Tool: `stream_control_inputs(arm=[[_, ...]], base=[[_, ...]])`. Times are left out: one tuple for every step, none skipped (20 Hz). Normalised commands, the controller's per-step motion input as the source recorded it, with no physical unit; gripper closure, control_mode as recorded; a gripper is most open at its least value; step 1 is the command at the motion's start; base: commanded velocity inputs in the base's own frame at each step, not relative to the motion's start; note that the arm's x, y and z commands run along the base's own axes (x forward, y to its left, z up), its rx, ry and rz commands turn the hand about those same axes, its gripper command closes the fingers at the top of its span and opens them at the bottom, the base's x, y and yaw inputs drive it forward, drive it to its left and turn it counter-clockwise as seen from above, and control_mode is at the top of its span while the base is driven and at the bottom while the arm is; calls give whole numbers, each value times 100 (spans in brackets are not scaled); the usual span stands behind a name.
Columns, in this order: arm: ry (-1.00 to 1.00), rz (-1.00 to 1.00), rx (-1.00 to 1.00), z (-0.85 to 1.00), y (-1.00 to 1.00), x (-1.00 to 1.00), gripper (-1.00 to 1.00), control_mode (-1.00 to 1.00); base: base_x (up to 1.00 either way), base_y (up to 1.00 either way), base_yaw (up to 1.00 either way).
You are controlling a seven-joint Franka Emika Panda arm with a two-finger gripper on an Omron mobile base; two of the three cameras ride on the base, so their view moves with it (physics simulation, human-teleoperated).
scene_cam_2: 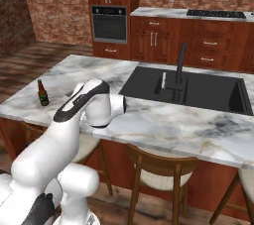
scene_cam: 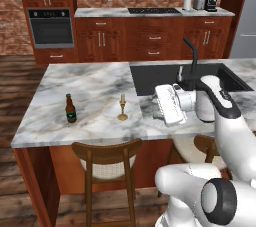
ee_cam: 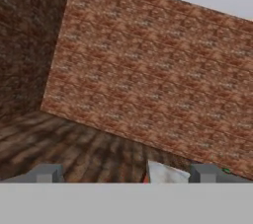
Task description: Get the candle and the beer from the cabinet and move them to the dining counter.
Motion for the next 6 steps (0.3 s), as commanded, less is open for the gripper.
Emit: stream_control_inputs(arm=[[0,-7,-6,95,0,-91,-100,-100],[0,-7,-6,92,0,-91,-100,-100],[0,-8,-8,91,0,-89,-100,-100],[0,-7,-9,89,0,-87,-100,-100],[0,-7,-9,89,0,-89,-100,-100],[0,-7,-8,86,0,-93,-100,-100]], base=[[0,0,0],[0,0,0],[0,0,0],[0,0,0],[0,0,0],[0,0,0]])
